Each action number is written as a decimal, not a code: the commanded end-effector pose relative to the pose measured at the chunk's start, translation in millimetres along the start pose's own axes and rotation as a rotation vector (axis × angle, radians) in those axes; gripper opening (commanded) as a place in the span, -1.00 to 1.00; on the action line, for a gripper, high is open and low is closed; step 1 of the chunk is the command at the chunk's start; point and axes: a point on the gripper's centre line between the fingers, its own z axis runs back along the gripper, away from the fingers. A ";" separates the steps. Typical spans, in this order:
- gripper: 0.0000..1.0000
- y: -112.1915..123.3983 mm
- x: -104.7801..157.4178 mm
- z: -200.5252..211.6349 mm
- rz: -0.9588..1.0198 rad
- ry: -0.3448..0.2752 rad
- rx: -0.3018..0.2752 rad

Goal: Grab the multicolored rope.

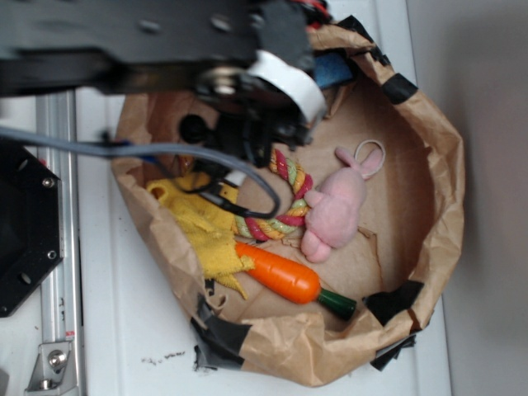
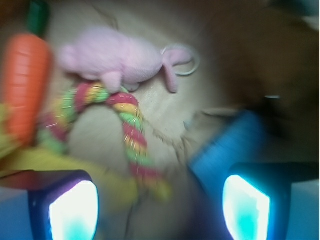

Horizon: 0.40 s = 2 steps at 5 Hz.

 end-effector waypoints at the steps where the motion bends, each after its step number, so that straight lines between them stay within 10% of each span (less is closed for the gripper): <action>1: 1.00 -5.7 36.6 -34.5 -0.096 -0.007 -0.042; 2: 1.00 -19.4 36.0 -50.7 -0.159 -0.028 -0.089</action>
